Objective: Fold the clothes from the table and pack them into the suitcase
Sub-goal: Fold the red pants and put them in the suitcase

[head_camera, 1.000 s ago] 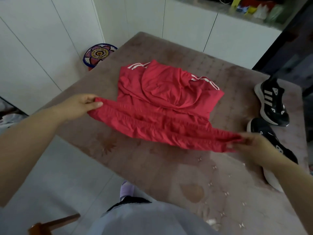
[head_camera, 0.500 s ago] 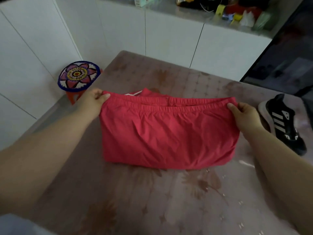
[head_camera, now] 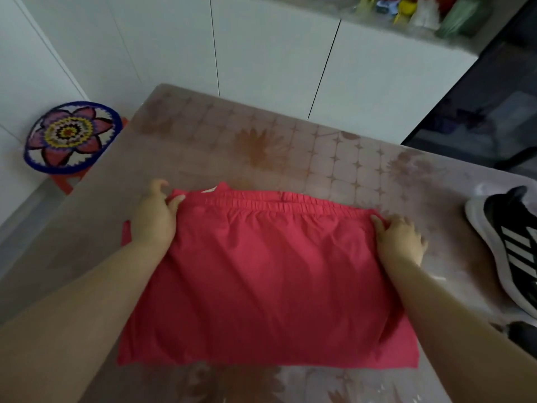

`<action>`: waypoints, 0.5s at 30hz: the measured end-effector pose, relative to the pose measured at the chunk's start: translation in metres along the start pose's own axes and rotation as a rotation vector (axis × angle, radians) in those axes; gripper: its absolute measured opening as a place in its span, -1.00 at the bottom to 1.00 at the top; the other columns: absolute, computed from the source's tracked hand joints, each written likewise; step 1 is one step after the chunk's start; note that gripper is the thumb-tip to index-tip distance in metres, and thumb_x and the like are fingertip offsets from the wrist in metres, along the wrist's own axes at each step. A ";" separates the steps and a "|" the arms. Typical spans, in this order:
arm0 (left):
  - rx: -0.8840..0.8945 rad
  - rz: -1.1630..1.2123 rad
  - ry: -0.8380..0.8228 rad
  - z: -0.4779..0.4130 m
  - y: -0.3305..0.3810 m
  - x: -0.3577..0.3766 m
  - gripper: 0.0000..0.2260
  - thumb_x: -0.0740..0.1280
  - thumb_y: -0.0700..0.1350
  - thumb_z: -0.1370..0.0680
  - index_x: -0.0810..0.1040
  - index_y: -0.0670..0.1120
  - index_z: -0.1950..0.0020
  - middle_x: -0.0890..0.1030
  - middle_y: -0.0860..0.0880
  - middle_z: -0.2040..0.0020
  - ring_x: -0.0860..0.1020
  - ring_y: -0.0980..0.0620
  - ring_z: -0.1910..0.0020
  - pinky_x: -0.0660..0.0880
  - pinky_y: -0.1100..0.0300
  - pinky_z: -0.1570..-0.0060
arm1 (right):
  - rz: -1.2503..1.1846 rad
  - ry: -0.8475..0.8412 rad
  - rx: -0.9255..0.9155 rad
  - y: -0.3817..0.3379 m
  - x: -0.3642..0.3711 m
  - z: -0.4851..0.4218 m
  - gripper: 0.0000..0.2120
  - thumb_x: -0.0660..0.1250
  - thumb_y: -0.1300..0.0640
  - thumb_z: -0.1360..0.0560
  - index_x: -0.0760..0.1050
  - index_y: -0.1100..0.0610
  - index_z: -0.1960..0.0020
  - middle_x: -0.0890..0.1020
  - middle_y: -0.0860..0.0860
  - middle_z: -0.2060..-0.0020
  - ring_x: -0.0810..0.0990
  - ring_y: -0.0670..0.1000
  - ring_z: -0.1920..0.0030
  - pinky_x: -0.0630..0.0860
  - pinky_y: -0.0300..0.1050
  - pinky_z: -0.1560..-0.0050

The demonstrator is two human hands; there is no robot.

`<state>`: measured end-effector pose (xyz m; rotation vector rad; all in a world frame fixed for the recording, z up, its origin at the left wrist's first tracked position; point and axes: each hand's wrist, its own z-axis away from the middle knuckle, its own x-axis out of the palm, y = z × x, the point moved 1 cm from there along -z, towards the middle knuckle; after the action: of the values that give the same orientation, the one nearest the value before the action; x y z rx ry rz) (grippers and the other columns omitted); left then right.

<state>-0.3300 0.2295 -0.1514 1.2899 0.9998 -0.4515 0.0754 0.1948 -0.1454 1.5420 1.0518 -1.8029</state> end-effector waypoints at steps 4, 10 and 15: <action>0.334 -0.047 0.050 0.017 0.018 -0.013 -0.62 0.18 -0.01 -0.58 0.39 -0.11 -0.37 0.54 -0.21 -0.20 0.42 -0.27 -0.21 0.19 -0.14 -0.31 | -0.222 0.065 -0.336 -0.037 -0.032 0.043 -0.44 0.12 -0.22 -0.54 0.32 0.11 -0.39 0.41 0.12 -0.33 0.29 0.17 -0.39 -0.12 0.11 -0.46; 0.698 -0.480 -0.328 0.097 0.042 0.010 -0.40 -0.18 0.34 -0.55 0.05 0.12 -0.53 0.14 0.06 -0.51 0.04 -0.14 -0.50 -0.22 -0.12 -0.37 | 0.101 -0.181 -0.753 -0.047 -0.008 0.109 -0.26 -0.29 -0.48 -0.41 -0.17 -0.18 -0.51 0.01 -0.01 -0.54 -0.02 0.15 -0.52 -0.36 0.06 -0.43; 0.559 -0.564 -0.402 0.087 0.018 0.026 -0.27 -0.48 0.45 -0.35 -0.23 0.20 -0.48 -0.19 0.19 -0.51 -0.17 -0.10 -0.51 -0.42 -0.12 -0.34 | 0.224 -0.267 -0.712 -0.025 0.020 0.083 -0.21 -0.61 -0.48 -0.22 -0.39 -0.23 -0.40 -0.15 -0.06 -0.54 -0.08 0.14 -0.53 -0.31 0.07 -0.42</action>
<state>-0.2710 0.1592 -0.1658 1.3071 0.9097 -1.4466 0.0050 0.1411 -0.1562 0.9143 1.1601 -1.2353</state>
